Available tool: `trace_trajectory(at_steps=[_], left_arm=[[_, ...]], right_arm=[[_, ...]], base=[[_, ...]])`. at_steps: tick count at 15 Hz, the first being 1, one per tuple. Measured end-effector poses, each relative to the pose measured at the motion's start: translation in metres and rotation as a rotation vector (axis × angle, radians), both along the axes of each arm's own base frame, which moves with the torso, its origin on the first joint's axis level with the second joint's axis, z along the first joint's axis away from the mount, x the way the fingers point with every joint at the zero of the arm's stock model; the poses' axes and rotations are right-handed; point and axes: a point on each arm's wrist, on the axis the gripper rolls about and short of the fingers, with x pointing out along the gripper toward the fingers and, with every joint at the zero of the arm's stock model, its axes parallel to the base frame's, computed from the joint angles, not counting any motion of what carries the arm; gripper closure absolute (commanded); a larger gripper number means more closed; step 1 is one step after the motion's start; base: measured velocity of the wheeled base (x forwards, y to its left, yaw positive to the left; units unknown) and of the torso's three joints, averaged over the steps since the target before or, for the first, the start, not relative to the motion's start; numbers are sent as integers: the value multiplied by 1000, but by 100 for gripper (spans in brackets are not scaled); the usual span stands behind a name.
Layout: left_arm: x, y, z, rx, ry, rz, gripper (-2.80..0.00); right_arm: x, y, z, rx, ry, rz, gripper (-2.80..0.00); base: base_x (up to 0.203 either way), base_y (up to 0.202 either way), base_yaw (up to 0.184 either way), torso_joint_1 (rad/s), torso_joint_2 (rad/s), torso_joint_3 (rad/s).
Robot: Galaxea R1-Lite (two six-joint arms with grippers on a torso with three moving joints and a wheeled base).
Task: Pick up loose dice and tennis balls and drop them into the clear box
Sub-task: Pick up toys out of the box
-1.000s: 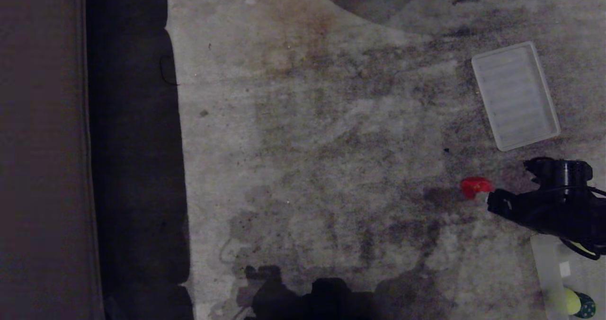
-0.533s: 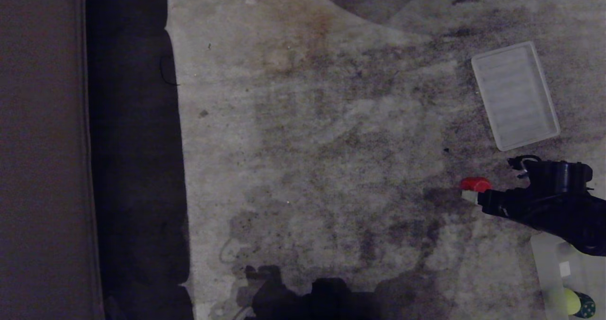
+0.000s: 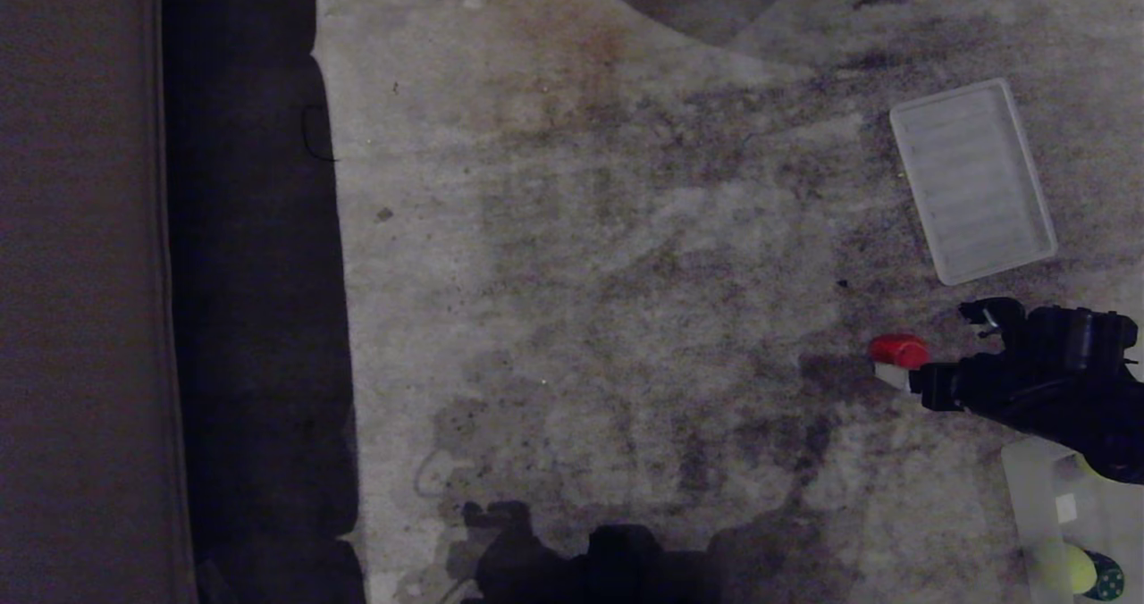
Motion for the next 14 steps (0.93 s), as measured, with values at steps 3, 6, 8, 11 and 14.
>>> trace_trajectory(at_steps=[3, 6, 8, 11, 14], left_arm=[[0, 0, 0, 0, 0, 0, 0], [0, 0, 0, 0, 0, 0, 0], [0, 0, 0, 0, 0, 0, 0], [0, 0, 0, 0, 0, 0, 0], [0, 0, 0, 0, 0, 0, 0]], right_arm=[[6, 0, -5, 11, -53, 67, -280], [9, -3, -15, -37, -54, 91, -280], [9, -5, -22, -35, -36, 93, -280], [11, -8, -26, -37, -36, 86, 0], [15, -10, -26, -46, -60, 85, 0]], base=[[0, 0, 0, 0, 0, 0], [0, 0, 0, 0, 0, 0], [0, 0, 0, 0, 0, 0], [0, 0, 0, 0, 0, 0], [0, 0, 0, 0, 0, 0]])
